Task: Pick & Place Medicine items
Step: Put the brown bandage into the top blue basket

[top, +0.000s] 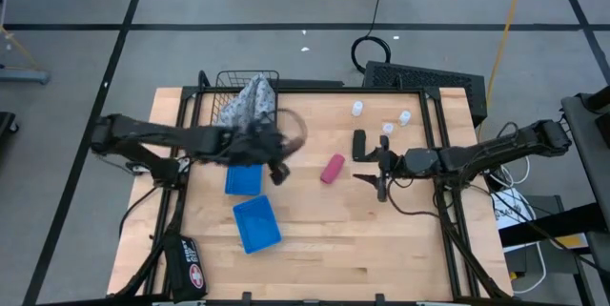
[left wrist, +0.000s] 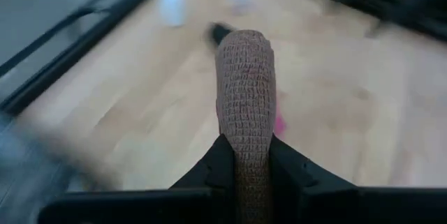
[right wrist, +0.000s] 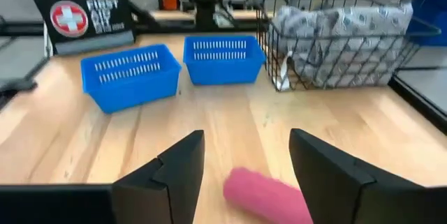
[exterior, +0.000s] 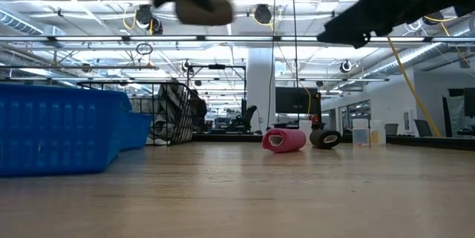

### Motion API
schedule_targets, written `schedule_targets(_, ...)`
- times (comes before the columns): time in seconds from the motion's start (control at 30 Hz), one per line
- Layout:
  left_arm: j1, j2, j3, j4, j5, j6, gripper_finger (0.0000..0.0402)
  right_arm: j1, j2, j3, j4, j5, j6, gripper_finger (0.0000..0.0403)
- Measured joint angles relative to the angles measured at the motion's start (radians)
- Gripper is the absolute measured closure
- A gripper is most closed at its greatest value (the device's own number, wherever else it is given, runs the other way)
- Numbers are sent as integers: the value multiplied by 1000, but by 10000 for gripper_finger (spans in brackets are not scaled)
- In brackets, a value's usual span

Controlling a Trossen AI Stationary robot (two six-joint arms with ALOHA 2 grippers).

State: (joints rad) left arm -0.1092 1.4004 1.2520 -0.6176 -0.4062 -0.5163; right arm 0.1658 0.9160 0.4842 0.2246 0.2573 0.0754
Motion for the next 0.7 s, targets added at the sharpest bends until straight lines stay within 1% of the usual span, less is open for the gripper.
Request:
schedule_targets(0.07,-54,-67,-83,-14,-123,-181,351,0,-19,0,-28,-1,8,210)
schedule_targets(0.13,-112,-119,-158,-51,-213,-367,351,0,-28,0,-51,-1,20,216)
schedule_targets(0.2,-163,-153,-225,-54,-272,-561,351,0,-26,0,-58,-1,33,221)
schedule_targets(0.23,-187,-162,-255,-62,-284,-659,351,0,-24,0,-62,-1,41,223)
schedule_targets(0.33,-232,-171,-326,-87,-290,-844,351,8,-14,0,-63,0,46,230)
schedule_targets(0.47,-261,-167,-396,-119,-261,-1044,350,27,-17,0,-55,0,43,236)
schedule_targets(0.53,-268,-161,-418,-138,-242,-1117,350,39,-21,0,-54,0,41,239)
schedule_targets(0.7,-298,-161,-445,-260,-210,-1272,351,58,-21,0,-35,1,22,243)
